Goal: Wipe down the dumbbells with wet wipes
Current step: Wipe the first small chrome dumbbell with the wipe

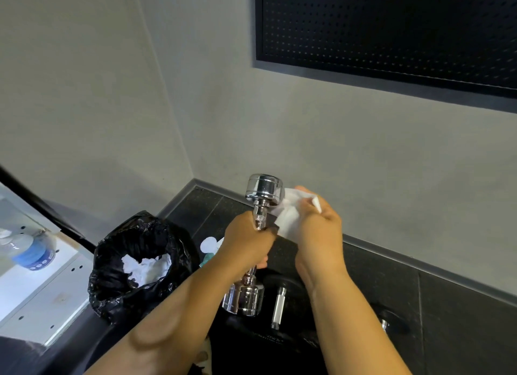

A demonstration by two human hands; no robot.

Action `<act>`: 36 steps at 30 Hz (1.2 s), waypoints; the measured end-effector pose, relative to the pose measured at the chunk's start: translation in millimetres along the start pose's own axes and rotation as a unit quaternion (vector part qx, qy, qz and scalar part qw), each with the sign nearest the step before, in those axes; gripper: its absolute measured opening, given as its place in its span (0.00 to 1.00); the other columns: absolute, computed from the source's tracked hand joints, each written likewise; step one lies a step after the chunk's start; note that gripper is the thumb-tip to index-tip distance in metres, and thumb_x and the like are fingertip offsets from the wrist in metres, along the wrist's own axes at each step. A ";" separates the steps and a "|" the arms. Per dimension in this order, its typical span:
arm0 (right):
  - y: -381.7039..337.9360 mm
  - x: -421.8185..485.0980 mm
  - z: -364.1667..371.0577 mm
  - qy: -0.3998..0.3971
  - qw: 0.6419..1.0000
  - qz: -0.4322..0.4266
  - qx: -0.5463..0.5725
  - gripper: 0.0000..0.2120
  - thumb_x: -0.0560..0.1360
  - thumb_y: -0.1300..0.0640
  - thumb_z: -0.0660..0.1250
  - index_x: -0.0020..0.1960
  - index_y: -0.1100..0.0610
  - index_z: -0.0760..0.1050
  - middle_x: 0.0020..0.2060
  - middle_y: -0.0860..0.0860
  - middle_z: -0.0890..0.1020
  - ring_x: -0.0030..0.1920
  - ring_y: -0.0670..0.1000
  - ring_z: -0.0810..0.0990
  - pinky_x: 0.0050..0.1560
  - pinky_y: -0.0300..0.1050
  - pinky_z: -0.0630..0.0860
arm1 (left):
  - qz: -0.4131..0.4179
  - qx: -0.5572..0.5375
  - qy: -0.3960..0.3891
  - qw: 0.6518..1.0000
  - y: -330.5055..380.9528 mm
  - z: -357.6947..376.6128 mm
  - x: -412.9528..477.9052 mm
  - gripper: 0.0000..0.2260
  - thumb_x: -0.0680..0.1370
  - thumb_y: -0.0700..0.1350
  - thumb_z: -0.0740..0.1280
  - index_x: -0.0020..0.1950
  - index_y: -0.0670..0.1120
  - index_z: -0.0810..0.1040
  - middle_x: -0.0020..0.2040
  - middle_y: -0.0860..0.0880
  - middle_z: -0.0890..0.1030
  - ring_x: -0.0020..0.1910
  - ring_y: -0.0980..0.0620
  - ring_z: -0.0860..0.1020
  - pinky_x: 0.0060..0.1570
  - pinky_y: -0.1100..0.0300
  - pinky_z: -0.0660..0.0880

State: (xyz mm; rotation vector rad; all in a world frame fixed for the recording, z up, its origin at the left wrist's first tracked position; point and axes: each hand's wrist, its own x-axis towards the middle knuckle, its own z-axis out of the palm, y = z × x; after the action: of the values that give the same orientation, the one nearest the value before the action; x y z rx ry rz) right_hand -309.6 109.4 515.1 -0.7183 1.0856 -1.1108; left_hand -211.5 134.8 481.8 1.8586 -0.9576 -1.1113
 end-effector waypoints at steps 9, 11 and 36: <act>40.2 15.4 -17.4 -0.021 0.988 0.147 -0.032 0.03 0.75 0.61 0.68 0.43 0.60 0.76 0.33 0.55 0.79 0.32 0.52 0.77 0.37 0.48 0.76 | -0.079 -0.074 -0.085 0.991 -13.9 -17.6 19.0 0.05 0.75 0.34 0.65 0.49 0.41 0.72 0.33 0.45 0.76 0.29 0.49 0.74 0.35 0.53 0.74; 53.5 16.8 -13.5 -0.049 0.984 0.162 -0.054 0.04 0.75 0.61 0.67 0.43 0.61 0.77 0.34 0.56 0.80 0.32 0.53 0.78 0.40 0.49 0.78 | -0.076 -0.050 -0.086 0.992 -17.0 -19.4 22.9 0.07 0.74 0.34 0.66 0.51 0.40 0.73 0.34 0.44 0.78 0.30 0.49 0.77 0.34 0.56 0.76; 208.0 152.5 27.0 0.001 0.967 0.193 -0.168 0.10 0.75 0.65 0.66 0.35 0.58 0.79 0.27 0.52 0.78 0.28 0.51 0.76 0.27 0.40 0.72 | -0.053 0.063 -0.151 0.985 -145.3 -23.9 174.9 0.02 0.68 0.36 0.64 0.36 0.40 0.76 0.33 0.42 0.74 0.34 0.45 0.75 0.37 0.51 0.72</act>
State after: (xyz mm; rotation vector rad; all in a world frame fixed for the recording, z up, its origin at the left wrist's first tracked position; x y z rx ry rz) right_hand -204.4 30.0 291.8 -0.7283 1.3661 -0.5999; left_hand -98.5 50.8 301.8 1.8923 -1.1314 -1.4582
